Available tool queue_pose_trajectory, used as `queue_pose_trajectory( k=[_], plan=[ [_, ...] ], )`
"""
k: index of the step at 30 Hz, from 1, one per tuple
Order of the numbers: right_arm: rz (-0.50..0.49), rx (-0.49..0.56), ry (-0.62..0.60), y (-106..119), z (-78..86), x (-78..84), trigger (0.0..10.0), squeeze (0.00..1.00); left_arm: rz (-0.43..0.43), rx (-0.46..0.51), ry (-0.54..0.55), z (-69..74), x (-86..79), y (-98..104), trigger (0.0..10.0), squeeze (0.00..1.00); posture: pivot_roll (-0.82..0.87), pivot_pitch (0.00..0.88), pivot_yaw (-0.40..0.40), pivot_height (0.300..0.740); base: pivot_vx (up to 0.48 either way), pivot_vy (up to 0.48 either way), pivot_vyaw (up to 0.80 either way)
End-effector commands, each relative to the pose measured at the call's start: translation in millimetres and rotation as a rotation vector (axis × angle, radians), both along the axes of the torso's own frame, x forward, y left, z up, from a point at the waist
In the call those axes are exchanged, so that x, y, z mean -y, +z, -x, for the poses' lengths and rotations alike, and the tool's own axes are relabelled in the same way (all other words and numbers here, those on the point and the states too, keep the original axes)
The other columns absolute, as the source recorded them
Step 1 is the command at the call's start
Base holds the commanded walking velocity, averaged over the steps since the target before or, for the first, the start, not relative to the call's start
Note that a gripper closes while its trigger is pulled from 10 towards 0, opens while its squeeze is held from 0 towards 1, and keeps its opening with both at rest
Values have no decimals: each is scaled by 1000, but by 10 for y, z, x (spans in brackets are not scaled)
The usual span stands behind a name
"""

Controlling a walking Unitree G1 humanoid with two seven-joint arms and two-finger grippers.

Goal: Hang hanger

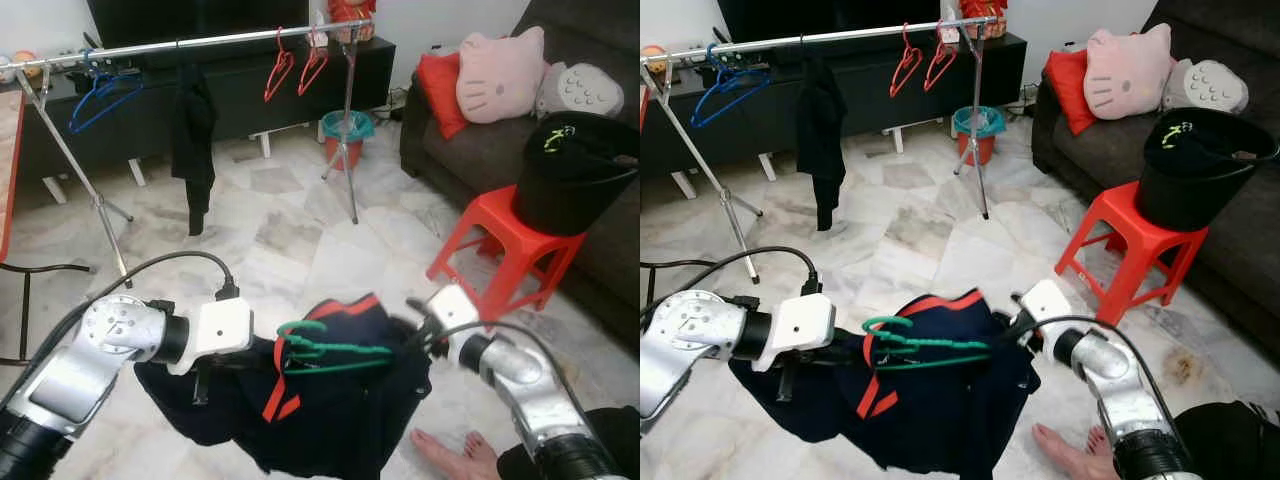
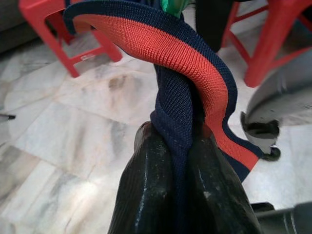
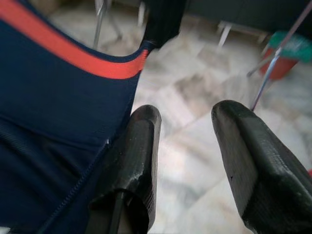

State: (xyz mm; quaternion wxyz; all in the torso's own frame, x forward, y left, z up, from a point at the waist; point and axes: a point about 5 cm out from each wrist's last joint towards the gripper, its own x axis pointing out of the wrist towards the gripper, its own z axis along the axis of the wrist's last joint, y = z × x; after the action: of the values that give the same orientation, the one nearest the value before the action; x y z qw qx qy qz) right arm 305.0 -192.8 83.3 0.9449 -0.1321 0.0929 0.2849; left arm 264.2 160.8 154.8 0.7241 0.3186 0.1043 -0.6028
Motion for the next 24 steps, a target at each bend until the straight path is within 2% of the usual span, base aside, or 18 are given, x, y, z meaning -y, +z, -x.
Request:
queue_pose_trajectory(
  k=[1, 5, 8, 9, 13, 16, 19, 21, 23, 24],
  plan=[
    [-48, 53, -19, 100, -29, -17, 10000, 0, 14, 46, 52, -86, -23, 74, 10000, 0, -117, 0, -20, 740, 0, 0, 0],
    [-128, 109, -22, 212, -19, -67, 10000, 0, 91, 0, 180, -165, -16, -2, 10000, 0, -120, 0, -20, 740, 0, 0, 0],
    [-161, 111, 22, 241, 32, -135, 10000, 0, 121, 12, 246, -226, 1, -19, 10000, 0, -124, 0, -21, 740, 0, 0, 0],
    [-158, 93, 66, 220, 90, -181, 10000, 0, 161, 15, 282, -263, 28, -4, 10000, 0, -124, 0, -22, 740, 0, 0, 0],
    [-96, 45, 142, 121, 206, -239, 10000, 0, 227, 39, 328, -330, 77, 46, 10000, 0, -126, 0, -22, 740, 0, 0, 0],
    [-47, 33, 96, 39, 222, -191, 10000, 0, 246, 51, 349, -360, 86, 59, 10000, 0, -135, 0, -19, 740, 0, 0, 0],
    [52, 33, -47, -76, 184, -86, 10000, 0, 274, 55, 348, -372, 136, 92, 10000, 0, -141, 0, -17, 740, 0, 0, 0],
    [78, 36, -132, -129, 170, -35, 10000, 0, 288, 46, 334, -361, 175, 110, 10000, 0, -142, 0, -14, 740, 0, 0, 0],
    [74, 42, -165, -136, 162, -18, 10000, 0, 292, 40, 326, -354, 191, 114, 10000, 0, -142, 0, -14, 740, 0, 0, 0],
    [67, 66, -225, -124, 142, 7, 10000, 0, 295, 40, 320, -349, 208, 119, 10000, 0, -142, 0, -14, 740, 0, 0, 0]
  ],
)
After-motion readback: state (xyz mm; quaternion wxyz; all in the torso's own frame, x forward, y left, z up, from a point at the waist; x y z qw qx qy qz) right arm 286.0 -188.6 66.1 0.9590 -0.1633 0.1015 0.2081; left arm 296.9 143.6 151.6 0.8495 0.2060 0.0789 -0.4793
